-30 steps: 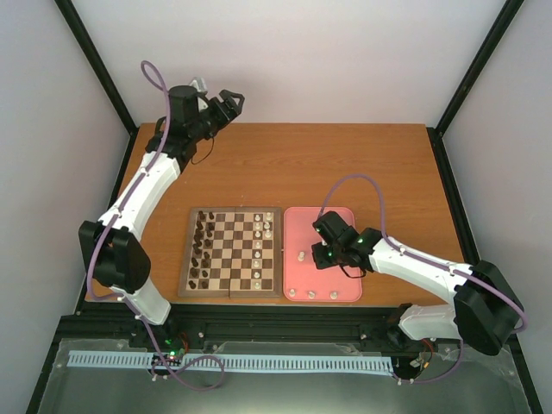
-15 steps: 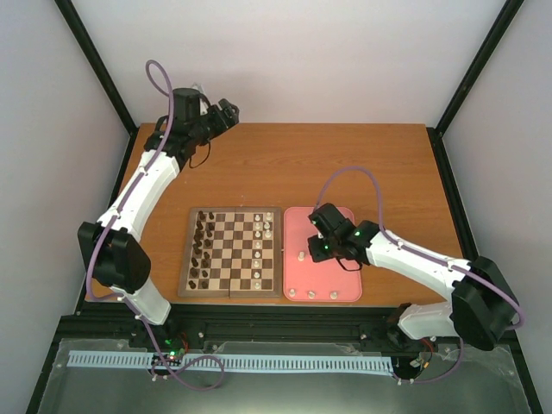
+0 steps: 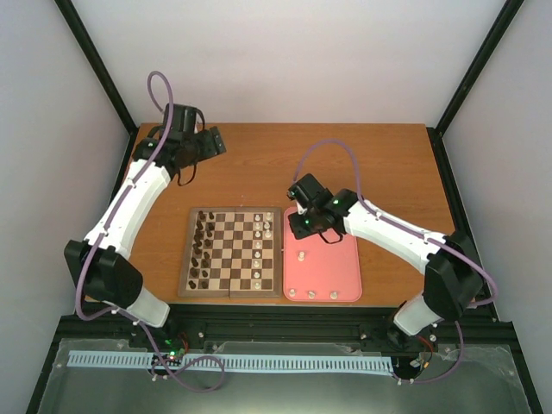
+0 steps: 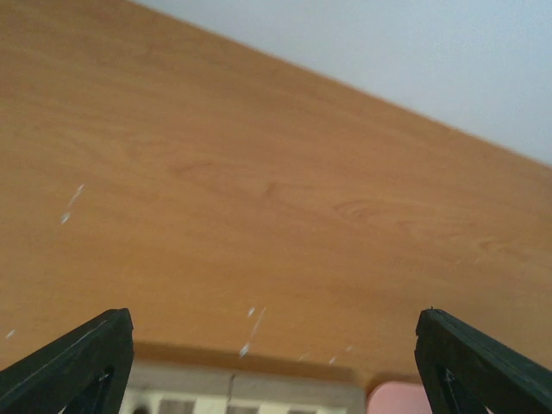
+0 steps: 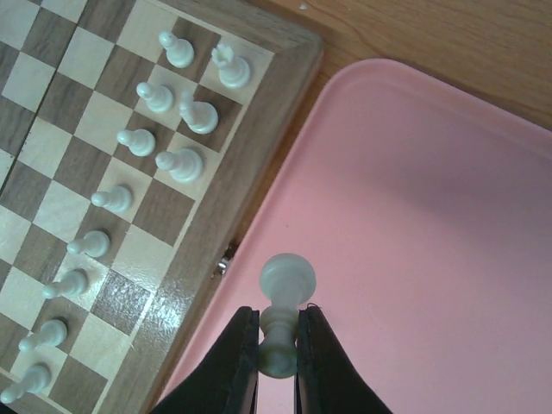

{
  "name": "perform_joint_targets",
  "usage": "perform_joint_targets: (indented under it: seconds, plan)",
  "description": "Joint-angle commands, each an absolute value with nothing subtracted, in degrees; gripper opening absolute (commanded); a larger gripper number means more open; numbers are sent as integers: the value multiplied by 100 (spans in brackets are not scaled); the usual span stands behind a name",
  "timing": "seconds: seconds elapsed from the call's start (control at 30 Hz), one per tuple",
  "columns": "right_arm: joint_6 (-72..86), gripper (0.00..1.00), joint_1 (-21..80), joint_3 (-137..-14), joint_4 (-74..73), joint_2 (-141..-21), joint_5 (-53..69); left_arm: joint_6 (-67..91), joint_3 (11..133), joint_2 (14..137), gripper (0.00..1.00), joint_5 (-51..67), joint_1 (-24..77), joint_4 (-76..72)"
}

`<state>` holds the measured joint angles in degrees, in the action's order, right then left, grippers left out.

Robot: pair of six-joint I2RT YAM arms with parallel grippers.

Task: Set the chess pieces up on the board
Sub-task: Place the chess piece on the chessboard.

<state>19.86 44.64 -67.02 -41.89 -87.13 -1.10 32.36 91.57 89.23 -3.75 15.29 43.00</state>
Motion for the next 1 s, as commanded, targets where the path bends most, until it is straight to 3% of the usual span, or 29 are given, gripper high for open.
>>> perform_joint_targets:
  seconds: [0.0, 0.23, 0.97]
  plan:
    - [1717, 3, 4483, -7142, -4590, -9085, 146, 2773, 8786, 8411, 100, -610, 1547, 5104]
    - [1619, 3, 4939, -7957, -5227, -9878, 214, 2723, 8017, 7720, 100, -533, 1547, 5359]
    - [1529, 3, 5168, -9226, -5569, -11426, 518, 2304, 7938, 7552, 100, -748, 1542, 5909]
